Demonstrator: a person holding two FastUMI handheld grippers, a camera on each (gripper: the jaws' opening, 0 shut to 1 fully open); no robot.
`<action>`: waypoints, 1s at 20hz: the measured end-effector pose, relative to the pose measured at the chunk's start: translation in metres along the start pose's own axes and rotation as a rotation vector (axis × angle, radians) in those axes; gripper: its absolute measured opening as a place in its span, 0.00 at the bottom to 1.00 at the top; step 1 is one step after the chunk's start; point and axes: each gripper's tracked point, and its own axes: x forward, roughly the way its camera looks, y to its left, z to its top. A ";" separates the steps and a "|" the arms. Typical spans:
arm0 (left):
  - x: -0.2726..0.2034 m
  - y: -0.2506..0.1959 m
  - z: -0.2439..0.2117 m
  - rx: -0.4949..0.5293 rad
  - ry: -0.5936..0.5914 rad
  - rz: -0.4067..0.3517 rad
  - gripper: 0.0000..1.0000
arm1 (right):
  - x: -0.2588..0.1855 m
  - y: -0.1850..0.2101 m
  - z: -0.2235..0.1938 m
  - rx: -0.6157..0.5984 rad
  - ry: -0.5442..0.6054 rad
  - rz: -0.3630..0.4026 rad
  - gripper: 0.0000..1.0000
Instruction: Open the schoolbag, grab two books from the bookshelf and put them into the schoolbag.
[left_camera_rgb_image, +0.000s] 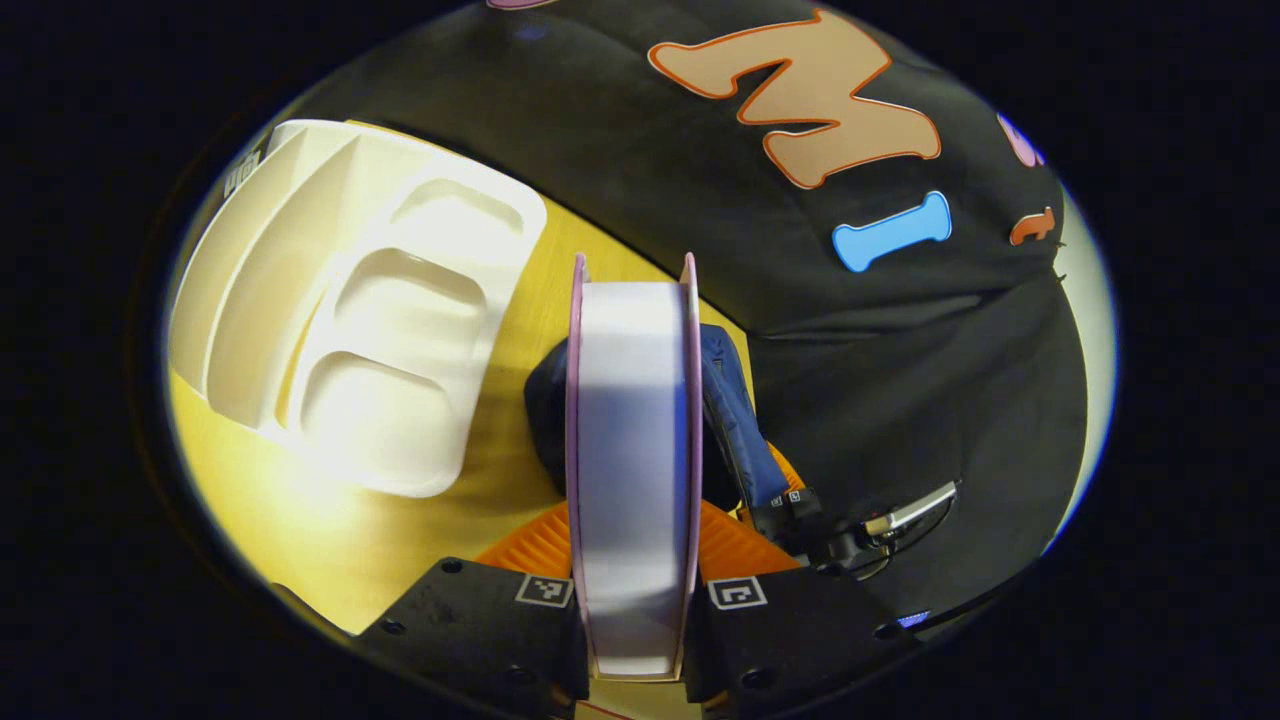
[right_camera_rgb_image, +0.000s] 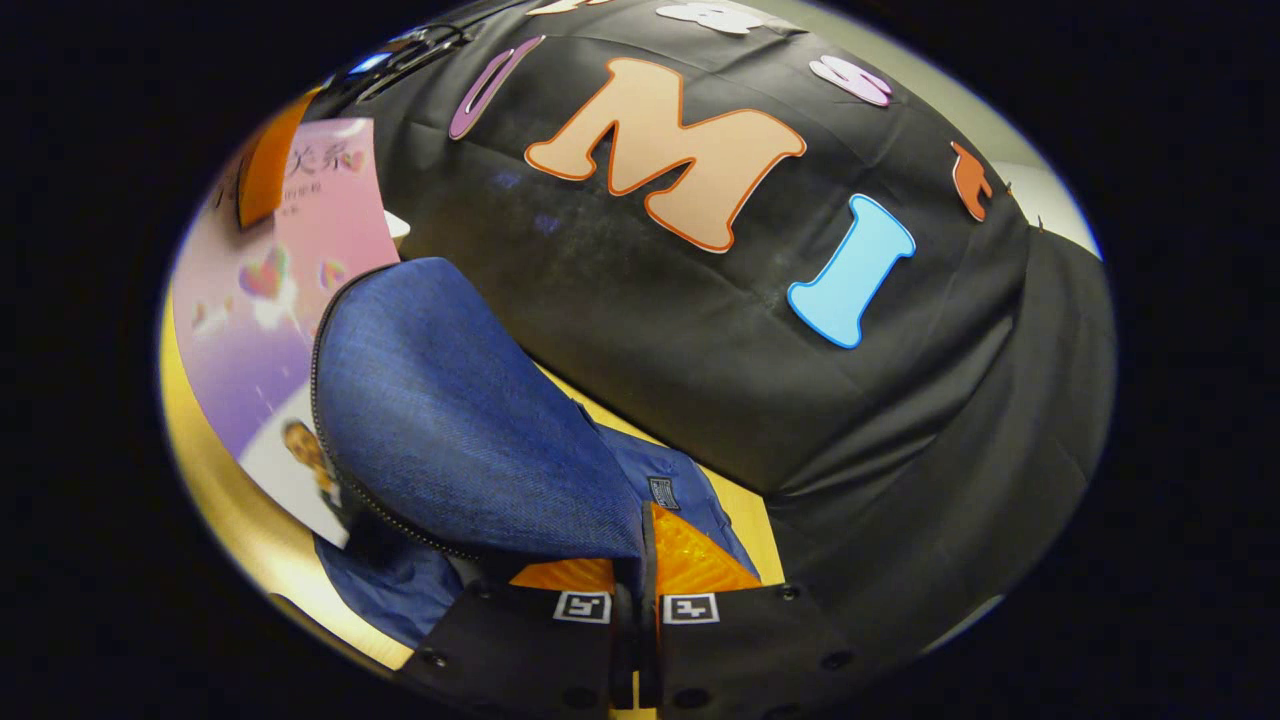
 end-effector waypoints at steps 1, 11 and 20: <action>0.010 -0.002 -0.001 0.012 -0.007 -0.014 0.34 | 0.000 0.000 0.000 0.009 0.000 0.003 0.05; 0.108 -0.017 0.000 0.034 -0.099 -0.145 0.34 | -0.004 -0.001 0.010 0.100 -0.055 0.010 0.05; 0.167 -0.014 -0.018 -0.066 -0.122 -0.258 0.34 | -0.005 0.003 0.016 0.125 -0.090 0.030 0.05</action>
